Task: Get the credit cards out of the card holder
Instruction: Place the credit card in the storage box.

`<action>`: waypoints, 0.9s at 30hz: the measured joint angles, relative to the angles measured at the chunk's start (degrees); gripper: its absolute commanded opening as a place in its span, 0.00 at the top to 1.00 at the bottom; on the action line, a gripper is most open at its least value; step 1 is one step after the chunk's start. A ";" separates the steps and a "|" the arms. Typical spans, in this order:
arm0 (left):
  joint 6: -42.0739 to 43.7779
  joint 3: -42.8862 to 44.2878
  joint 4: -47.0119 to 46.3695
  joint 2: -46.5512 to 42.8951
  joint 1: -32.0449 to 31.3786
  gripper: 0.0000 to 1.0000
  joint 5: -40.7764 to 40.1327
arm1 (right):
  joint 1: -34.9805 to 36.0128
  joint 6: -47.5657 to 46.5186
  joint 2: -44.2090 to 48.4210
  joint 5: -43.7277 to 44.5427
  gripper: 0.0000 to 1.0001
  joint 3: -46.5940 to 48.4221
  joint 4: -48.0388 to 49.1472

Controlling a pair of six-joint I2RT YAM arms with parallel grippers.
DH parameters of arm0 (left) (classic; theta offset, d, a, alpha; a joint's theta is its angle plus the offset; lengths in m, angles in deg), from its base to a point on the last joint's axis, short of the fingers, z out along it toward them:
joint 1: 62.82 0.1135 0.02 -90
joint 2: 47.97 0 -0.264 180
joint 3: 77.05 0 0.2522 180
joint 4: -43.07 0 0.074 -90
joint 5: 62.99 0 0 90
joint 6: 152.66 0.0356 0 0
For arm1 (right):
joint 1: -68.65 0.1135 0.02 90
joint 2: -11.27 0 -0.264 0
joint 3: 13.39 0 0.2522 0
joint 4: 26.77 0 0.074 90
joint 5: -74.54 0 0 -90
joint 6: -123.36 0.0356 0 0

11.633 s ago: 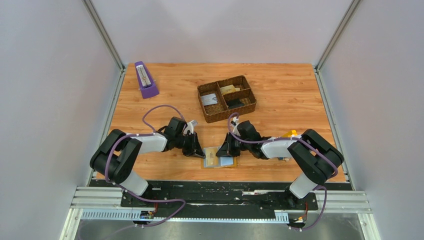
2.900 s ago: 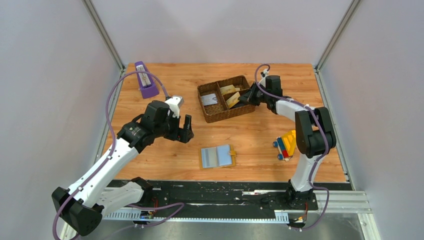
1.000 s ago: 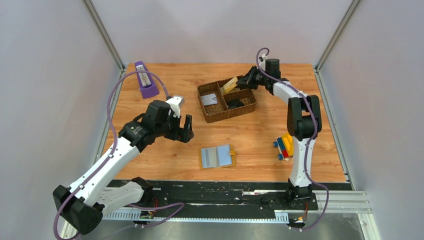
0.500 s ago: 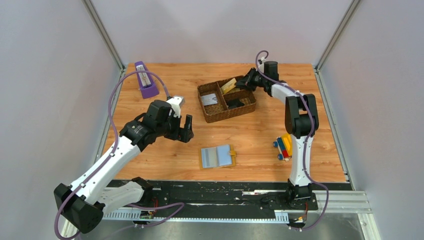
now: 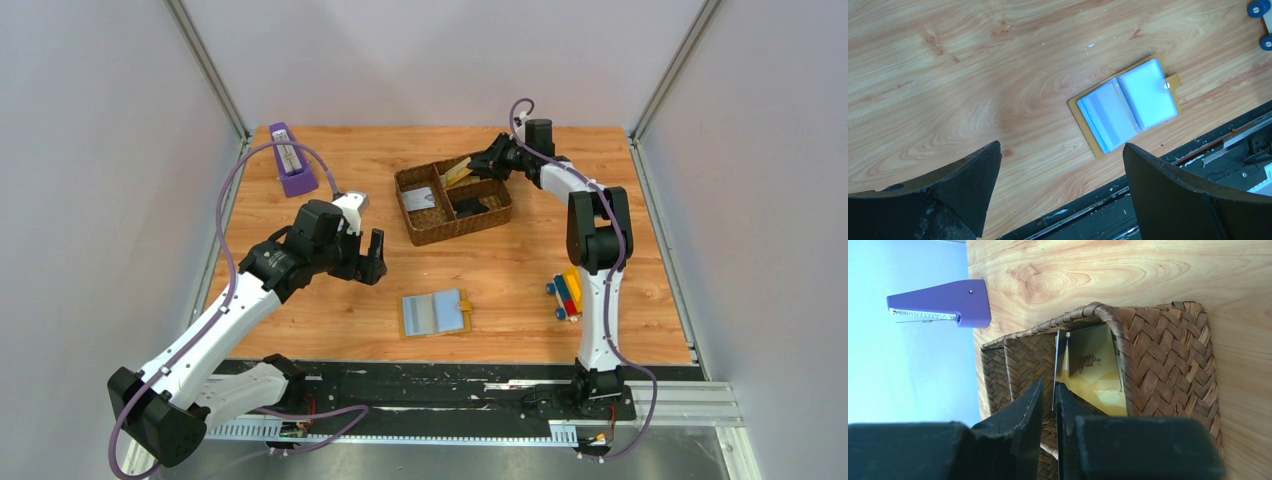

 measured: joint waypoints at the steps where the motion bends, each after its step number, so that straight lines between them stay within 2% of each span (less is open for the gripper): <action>1: 0.00 0.00 0.00 -0.02 0.00 0.00 -0.04 | 0.00 -0.02 0.00 0.07 0.83 0.13 -0.37; 27: 0.00 0.00 0.00 0.00 0.00 0.00 -0.24 | 1.57 -8.24 -1.27 7.45 0.68 8.52 -13.31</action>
